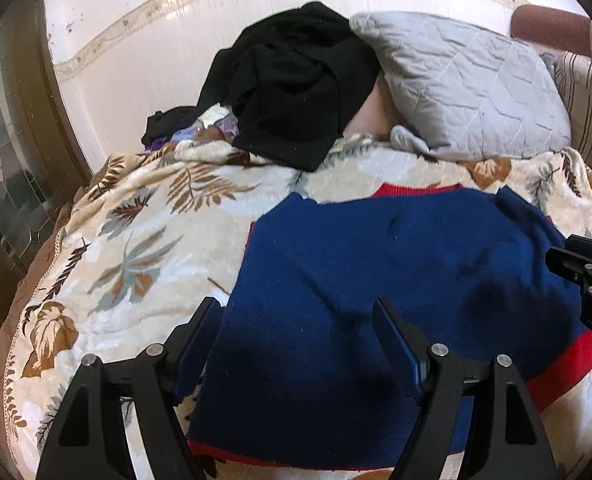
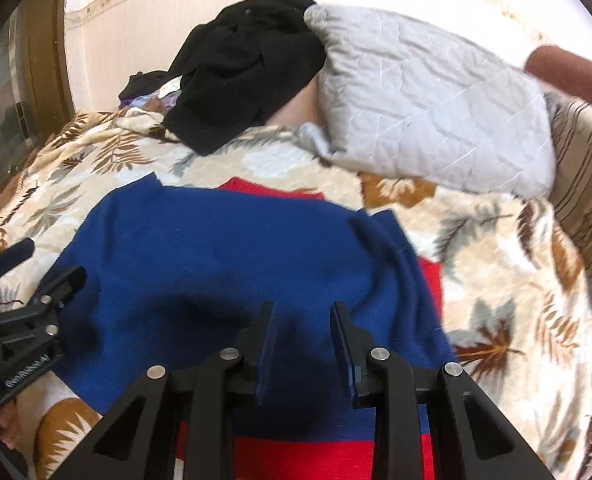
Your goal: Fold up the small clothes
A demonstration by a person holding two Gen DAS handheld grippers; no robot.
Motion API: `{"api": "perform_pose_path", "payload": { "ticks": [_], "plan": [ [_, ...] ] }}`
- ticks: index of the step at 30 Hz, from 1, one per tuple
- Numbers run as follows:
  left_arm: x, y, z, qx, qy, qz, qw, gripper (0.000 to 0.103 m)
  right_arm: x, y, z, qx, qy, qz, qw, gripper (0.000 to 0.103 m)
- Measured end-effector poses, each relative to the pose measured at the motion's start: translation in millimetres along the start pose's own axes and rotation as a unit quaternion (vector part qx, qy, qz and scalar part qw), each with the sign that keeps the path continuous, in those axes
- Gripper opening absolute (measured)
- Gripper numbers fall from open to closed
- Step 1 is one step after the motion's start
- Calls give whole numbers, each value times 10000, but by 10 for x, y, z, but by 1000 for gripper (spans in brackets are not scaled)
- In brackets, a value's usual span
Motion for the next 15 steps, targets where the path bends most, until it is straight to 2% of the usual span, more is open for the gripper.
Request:
{"api": "perform_pose_path", "payload": {
  "ticks": [15],
  "plan": [
    [36,-6,10,21,58,44,10000,78,75,-75,4,64,4,-143,9999,32]
  ]
}}
Point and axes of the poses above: each gripper's, at about its wrist camera, not at the fingertips, and y roughly the way its jaws point, x to its right, z to its top, the point moved 10 cm from there along y, roughly the way its jaws point, and after that the axes turned 2 degrees about -z, right-handed, at the moved point
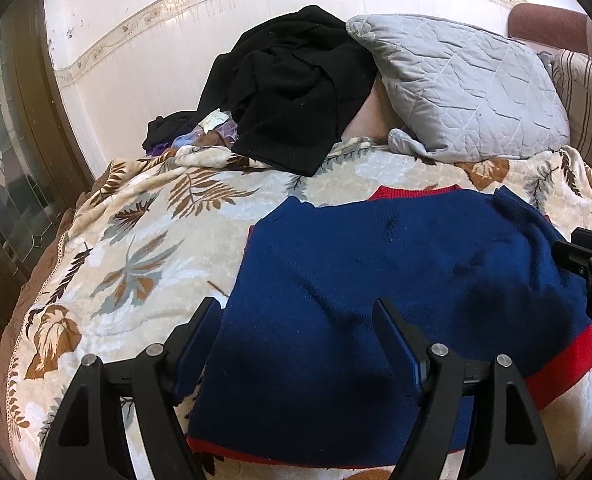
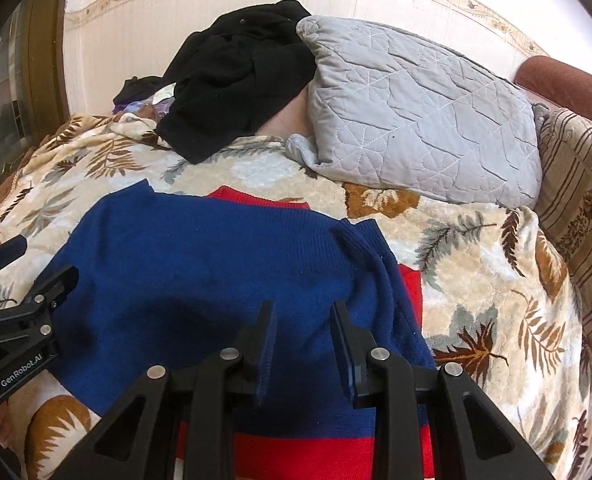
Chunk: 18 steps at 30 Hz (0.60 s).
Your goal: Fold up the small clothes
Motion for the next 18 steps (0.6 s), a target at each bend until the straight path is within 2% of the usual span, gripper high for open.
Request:
{"api": "perform_pose_path", "payload": {
  "ticks": [18],
  "plan": [
    [4,242,-110,-213,77,96,9997,78,41,223,-73,-140,-146,-210,9996,32]
  ]
}}
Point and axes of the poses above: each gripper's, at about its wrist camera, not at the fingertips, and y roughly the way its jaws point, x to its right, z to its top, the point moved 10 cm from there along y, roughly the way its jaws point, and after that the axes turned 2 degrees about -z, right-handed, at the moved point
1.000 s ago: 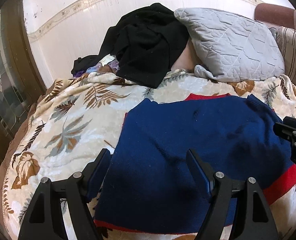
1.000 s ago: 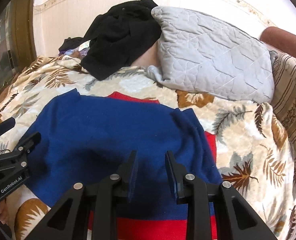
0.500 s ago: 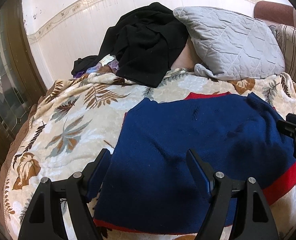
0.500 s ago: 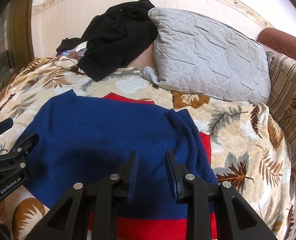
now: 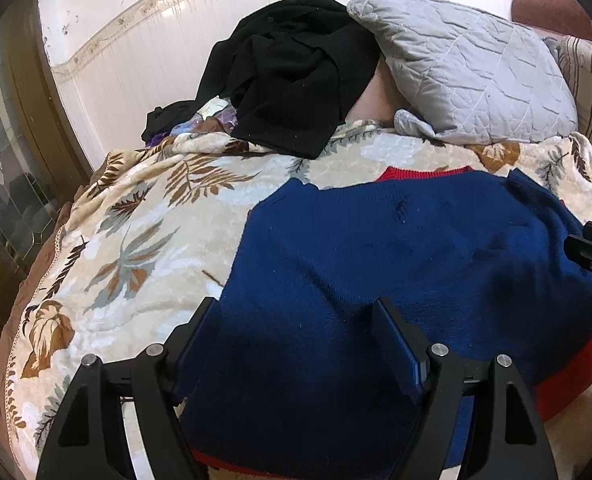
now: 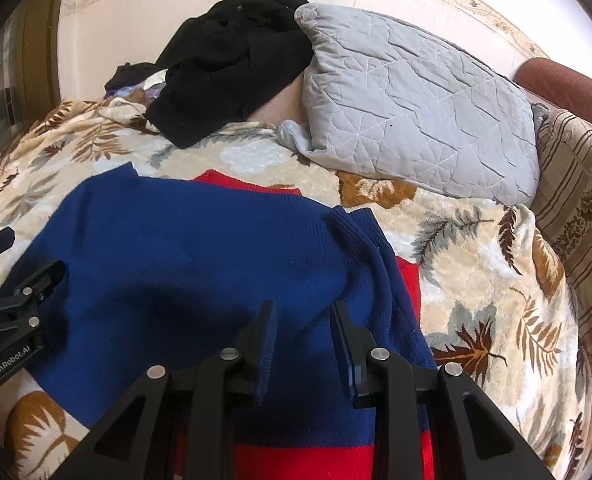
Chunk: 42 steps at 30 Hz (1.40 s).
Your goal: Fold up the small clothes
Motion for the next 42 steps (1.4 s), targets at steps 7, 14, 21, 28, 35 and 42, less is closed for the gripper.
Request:
{"api": "perform_pose_path", "payload": {
  "ticks": [7,14,21,28,35,42],
  "plan": [
    [19,106,-31,-90,67,47,9999,78,20,145,-53,-154,-47,-47,9999,32],
    [48,204,-85,-230,242,165,9993,80,-31,364,-236,-651,-172,-32,9977,32],
    [-51,20,19,23,113,203,9997,81,2,291,-219,-613,39,198,9979,32],
    [-199,-258,150,410,-36,272,9988,81,118,17,-44,-106,355,321,9988,32],
    [-281,-431,210,604,-166,308,9976,81,213,-166,39,232,392,305,9985,35],
    [-251,-468,223,630,-187,258,9975,81,362,-317,17,518,330,109,9981,68]
  ]
}}
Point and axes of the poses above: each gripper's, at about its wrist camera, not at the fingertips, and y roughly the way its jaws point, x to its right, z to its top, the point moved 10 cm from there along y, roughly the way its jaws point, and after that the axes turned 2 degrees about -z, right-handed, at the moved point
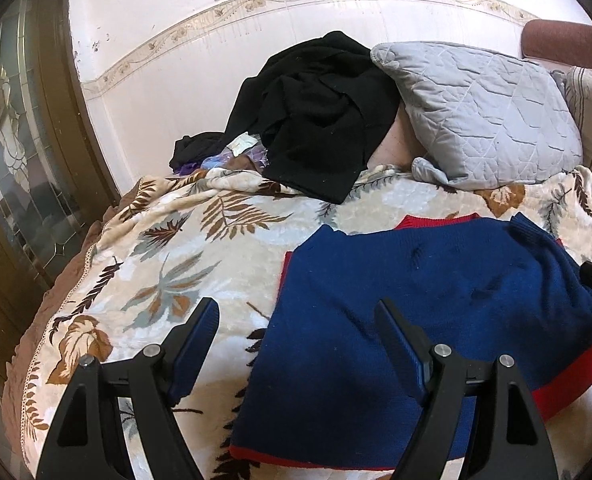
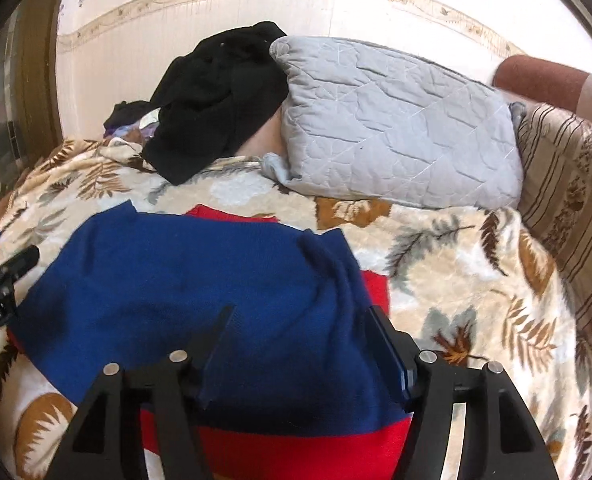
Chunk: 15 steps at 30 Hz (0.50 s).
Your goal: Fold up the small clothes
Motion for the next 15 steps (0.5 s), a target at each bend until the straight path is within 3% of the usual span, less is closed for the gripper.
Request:
{"api": "perform_pose_path", "payload": {
  "ticks": [10,15],
  "plan": [
    [43,105,-38,-168,-7,-1,9999,81,161,63,-66,-111,44,-147,9998,68],
    [-137,281,-111,-518,-144,134,9985,83,329,197,-164,-428,300,-112,9986,68]
  ]
}}
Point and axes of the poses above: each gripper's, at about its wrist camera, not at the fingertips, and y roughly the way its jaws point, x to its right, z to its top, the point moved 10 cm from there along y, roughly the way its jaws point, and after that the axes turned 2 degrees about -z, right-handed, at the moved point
